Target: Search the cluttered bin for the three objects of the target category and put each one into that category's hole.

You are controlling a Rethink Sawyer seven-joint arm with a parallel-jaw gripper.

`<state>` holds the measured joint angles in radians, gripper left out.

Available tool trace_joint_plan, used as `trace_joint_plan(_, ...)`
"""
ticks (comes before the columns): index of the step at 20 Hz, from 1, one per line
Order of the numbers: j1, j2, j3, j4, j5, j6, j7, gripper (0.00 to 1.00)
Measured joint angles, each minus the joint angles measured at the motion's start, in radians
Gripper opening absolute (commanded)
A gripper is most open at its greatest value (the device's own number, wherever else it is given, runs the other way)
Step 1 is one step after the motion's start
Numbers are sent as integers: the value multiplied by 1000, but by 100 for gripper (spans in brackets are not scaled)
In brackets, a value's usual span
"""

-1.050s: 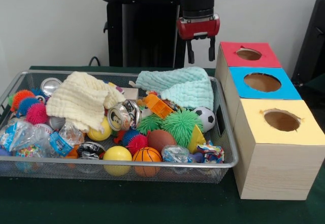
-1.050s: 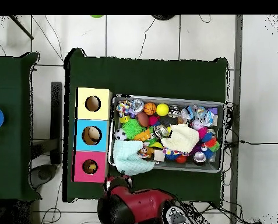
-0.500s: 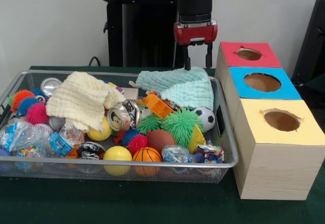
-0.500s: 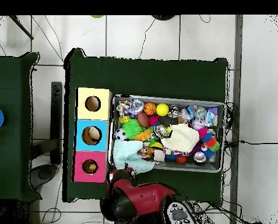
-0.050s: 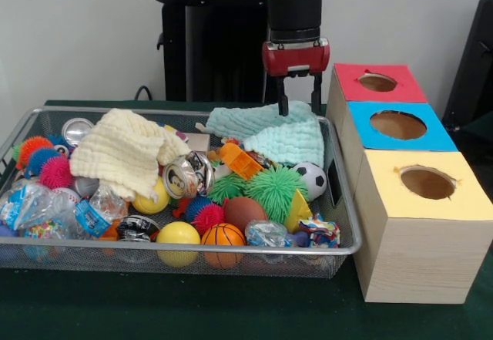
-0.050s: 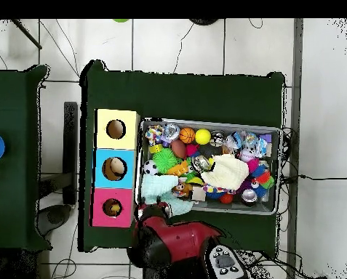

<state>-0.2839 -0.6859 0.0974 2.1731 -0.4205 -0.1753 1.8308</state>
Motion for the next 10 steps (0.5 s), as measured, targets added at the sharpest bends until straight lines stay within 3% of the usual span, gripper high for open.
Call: trace_joint_plan(10, 0, 58, -2, -43, 0, -11, 0, 100)
